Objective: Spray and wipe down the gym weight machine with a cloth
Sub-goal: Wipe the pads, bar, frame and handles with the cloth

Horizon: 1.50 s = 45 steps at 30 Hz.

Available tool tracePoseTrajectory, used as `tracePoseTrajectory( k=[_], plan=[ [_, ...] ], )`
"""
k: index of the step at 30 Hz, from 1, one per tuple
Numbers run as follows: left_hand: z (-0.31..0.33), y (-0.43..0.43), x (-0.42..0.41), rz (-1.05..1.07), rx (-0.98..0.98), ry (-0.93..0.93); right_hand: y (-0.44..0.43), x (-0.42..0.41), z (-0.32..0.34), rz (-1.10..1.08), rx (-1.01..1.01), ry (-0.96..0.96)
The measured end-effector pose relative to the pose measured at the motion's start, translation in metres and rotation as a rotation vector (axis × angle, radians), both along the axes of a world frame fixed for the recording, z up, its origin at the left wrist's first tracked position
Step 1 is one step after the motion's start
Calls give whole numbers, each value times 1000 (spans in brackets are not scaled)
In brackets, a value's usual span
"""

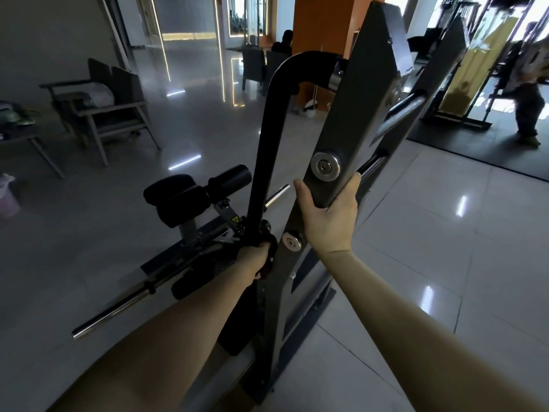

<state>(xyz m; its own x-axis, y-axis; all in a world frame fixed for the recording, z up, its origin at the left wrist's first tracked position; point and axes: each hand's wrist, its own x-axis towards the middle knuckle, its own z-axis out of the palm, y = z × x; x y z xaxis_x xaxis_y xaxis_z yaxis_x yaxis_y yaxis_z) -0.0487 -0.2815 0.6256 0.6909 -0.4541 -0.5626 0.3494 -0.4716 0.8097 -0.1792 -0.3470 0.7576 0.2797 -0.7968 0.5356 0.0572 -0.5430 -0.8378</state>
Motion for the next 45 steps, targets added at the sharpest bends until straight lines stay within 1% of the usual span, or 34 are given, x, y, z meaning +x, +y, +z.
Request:
tracePoseTrajectory(
  k=[5, 8, 10, 12, 14, 16, 19, 20, 21, 23, 25, 27, 28, 30, 32, 34, 37, 38, 39, 40, 41, 44, 45],
  plan=[
    [0, 18, 9, -241, 175, -114, 0, -1, -1, -7, 6, 14],
    [0, 38, 30, -403, 183, -89, 1, 0, -1, -19, -2, 10],
    [8, 49, 38, -473, 252, -93, 1, 0, -1, -21, -2, 2],
    [10, 48, 36, -455, 293, -94, 2, 1, -1, -19, -4, -3],
    [9, 36, 22, -408, 263, -103, 1, 1, -1, -13, 5, -5],
    [4, 17, 1, -252, 212, -78, 0, 1, 0, -8, 5, -11],
    [-8, -3, -18, 35, -42, 122, 0, 2, -1, -6, -3, -6],
    [-10, -6, -18, 91, -119, 191, 0, 1, -1, -8, -3, -4],
    [-11, -8, -16, 122, -176, 263, 0, 2, -1, -10, -2, -3],
    [-9, -4, -14, 102, -216, 358, 0, 1, -2, -12, -2, 8],
    [-10, -2, -11, 76, -243, 374, -1, 0, -1, -13, -7, 20],
    [-5, -2, -11, 62, -229, 325, -1, 0, 0, -17, -13, 30],
    [0, -1, -14, 47, -199, 273, -1, 0, 0, -20, -15, 36],
    [7, 5, -20, -6, -112, 108, 0, -1, 0, -28, -17, 48],
    [7, 10, -21, -100, 18, -70, 1, -2, 1, -38, -17, 54],
    [11, 17, -18, -188, 88, -189, 2, -2, 2, -43, -11, 62],
    [16, 25, -6, -299, 94, -258, 2, -3, 2, -41, -3, 77],
    [17, 29, -2, -334, 93, -297, 3, -3, 2, -38, 3, 84],
    [17, 33, 0, -382, 103, -374, 2, -3, 2, -36, 5, 85],
    [18, 38, 3, -438, 147, -493, 2, -3, 2, -38, 3, 86],
    [21, 42, 4, -501, 210, -661, 2, -3, 2, -40, 1, 86],
    [41, 45, -1, -671, 364, -1312, 3, -3, 2, -50, -1, 87],
    [48, 44, -6, -714, 431, -1479, 3, -3, 2, -53, -1, 89]
  ],
)
